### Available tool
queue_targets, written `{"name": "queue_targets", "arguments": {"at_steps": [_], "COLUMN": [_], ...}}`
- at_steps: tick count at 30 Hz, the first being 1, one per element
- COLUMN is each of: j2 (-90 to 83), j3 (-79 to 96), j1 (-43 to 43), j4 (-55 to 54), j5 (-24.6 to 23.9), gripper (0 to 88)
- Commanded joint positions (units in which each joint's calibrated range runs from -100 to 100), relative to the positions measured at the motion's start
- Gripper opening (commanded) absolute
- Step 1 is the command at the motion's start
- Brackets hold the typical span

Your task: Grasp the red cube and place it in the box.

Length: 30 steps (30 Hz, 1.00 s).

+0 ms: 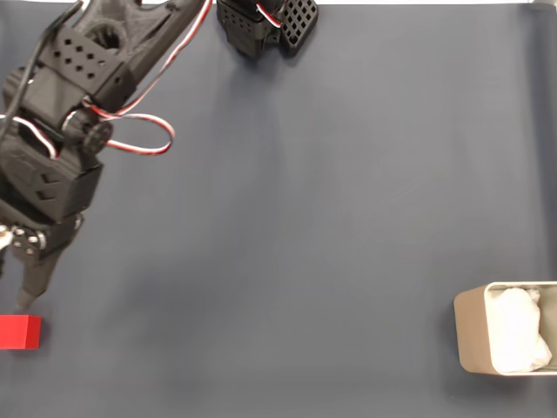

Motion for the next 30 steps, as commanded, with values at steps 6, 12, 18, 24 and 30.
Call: {"name": "queue_targets", "arguments": {"at_steps": [6,12,18,24,30], "j2": [4.60,8.84,13.96,18.64,22.62], "j3": [-4.21,-4.67,-8.04,-10.87,-14.25], "j1": [2.18,2.89,3.10,3.31,3.38], "j4": [-6.65,-10.26,-12.47,-15.26,-16.49], "j5": [0.63,0.88,0.78,0.88,0.78], "gripper": [22.5,25.6,29.0,32.8,35.2]}}
